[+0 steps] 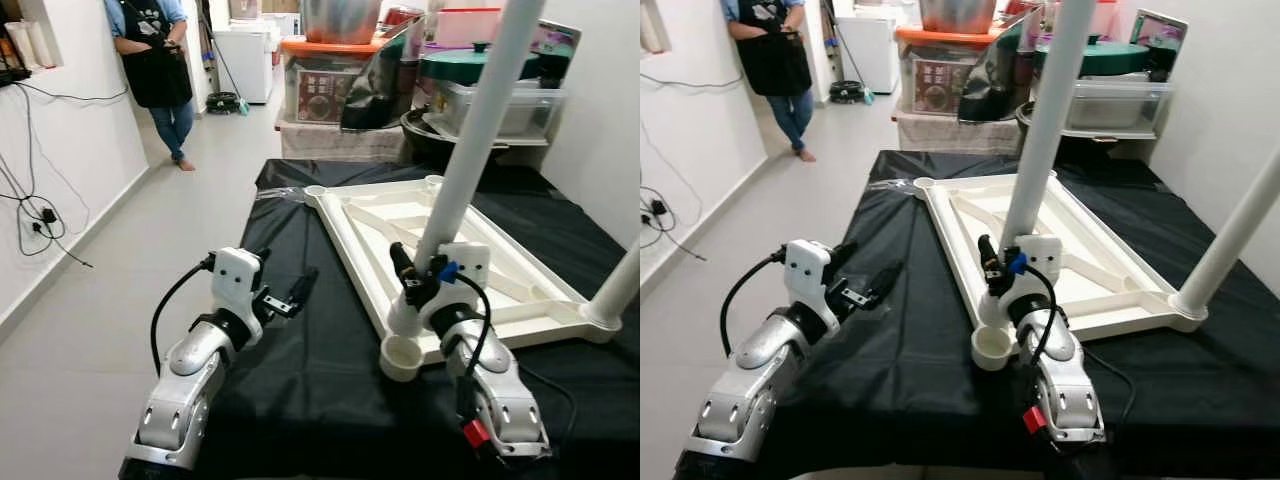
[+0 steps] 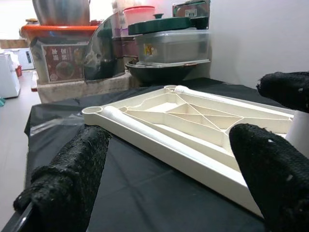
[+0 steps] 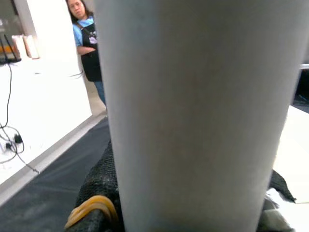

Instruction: Building children table

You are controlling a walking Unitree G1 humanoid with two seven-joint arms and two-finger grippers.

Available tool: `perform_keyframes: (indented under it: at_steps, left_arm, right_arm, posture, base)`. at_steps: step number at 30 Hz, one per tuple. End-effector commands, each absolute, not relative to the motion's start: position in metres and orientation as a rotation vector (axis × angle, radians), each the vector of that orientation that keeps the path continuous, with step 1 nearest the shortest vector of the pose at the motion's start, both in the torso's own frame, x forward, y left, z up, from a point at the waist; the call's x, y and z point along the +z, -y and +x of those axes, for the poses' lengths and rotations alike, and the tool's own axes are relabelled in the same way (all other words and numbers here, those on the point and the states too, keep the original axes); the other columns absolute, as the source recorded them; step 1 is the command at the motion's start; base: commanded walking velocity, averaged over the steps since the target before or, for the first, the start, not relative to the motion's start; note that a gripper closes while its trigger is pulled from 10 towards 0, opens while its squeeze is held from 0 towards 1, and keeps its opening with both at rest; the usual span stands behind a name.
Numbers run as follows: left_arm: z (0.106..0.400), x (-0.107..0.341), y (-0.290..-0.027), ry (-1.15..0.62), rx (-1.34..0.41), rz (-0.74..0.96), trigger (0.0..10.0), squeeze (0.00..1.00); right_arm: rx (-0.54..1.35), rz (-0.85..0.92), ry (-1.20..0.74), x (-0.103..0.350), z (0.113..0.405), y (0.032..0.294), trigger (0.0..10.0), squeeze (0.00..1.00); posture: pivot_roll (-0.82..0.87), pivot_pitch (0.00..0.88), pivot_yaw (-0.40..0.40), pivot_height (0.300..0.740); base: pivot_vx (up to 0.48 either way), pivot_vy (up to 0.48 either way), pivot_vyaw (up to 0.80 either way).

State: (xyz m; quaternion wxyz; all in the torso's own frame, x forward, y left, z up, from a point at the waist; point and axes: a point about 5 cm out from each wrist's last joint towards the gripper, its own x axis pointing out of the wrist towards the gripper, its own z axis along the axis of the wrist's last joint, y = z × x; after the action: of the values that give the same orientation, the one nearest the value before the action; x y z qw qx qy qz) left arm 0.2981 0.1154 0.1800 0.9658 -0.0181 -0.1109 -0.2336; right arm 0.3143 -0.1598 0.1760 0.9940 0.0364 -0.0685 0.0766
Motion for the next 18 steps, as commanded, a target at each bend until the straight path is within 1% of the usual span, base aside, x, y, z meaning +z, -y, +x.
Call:
perform_keyframes:
  at_steps: [1, 2, 10, 15, 17, 18]
  left_arm:
    - [0.297, 0.178, -0.12, 0.216, -0.467, -0.034, 10.0, 0.0]
    - [0.297, 0.178, -0.12, 0.216, -0.466, -0.035, 10.0, 0.0]
    - [0.297, 0.178, -0.12, 0.218, -0.47, -0.03, 10.0, 0.0]
    - [0.297, 0.177, -0.12, 0.216, -0.472, -0.023, 10.0, 0.0]
    - [0.296, 0.176, -0.12, 0.212, -0.475, -0.017, 10.0, 0.0]
    - [0.296, 0.175, -0.12, 0.21, -0.476, -0.014, 10.0, 0.0]
  right_arm:
    - [0.168, 0.096, 0.136, 0.177, 0.315, 0.155, 10.0, 0.0]
    - [0.168, 0.095, 0.136, 0.177, 0.315, 0.155, 10.0, 0.0]
    - [0.156, 0.073, 0.145, 0.178, 0.314, 0.158, 10.0, 0.0]
    - [0.151, 0.042, 0.154, 0.18, 0.315, 0.164, 10.0, 0.0]
    - [0.154, -0.008, 0.163, 0.183, 0.316, 0.177, 10.0, 0.0]
    - [0.158, -0.046, 0.167, 0.186, 0.317, 0.188, 10.0, 0.0]
  posture:
    - [0.05, 0.0, -0.051, 0.74]
    - [0.05, 0.0, -0.051, 0.74]
    - [0.05, 0.0, -0.049, 0.74]
    - [0.04, 0.0, -0.049, 0.74]
    - [0.04, 0.0, -0.05, 0.74]
    - [0.04, 0.0, -0.053, 0.74]
  base:
    - [0.0, 0.326, 0.0]
    - [0.0, 0.326, 0.0]
    - [0.0, 0.0, 0.0]
    - [0.0, 0.0, 0.0]
    - [0.0, 0.0, 0.0]
    - [0.0, 0.0, 0.0]
